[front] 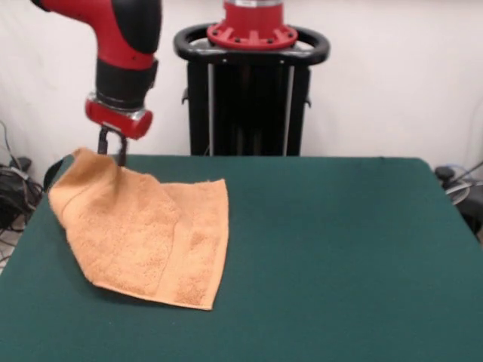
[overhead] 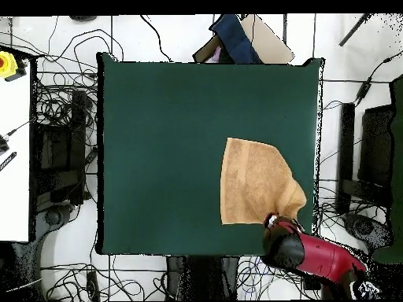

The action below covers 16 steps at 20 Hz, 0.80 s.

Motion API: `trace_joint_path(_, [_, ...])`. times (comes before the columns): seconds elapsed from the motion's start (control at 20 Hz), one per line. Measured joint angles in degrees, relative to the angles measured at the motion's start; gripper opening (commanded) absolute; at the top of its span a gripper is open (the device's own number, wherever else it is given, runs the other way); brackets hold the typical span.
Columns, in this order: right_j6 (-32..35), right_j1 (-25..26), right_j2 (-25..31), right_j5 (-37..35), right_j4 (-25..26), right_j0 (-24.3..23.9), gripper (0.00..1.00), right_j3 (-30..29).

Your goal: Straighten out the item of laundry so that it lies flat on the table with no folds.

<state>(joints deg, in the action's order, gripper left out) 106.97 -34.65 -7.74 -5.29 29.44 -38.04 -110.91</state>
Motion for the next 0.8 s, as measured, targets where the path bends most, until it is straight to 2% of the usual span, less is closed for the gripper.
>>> trace_joint_path(0.25, [0.00,-0.72,0.46,-0.02,-0.04,0.72,1.00,-1.84])
trace_joint_path(0.5, [0.00,-5.52,0.41,-1.13,-1.52,6.66,1.00,-2.39])
trace_joint_path(0.8, [0.00,-8.52,0.76,-1.80,-5.65,10.78,1.00,-1.03])
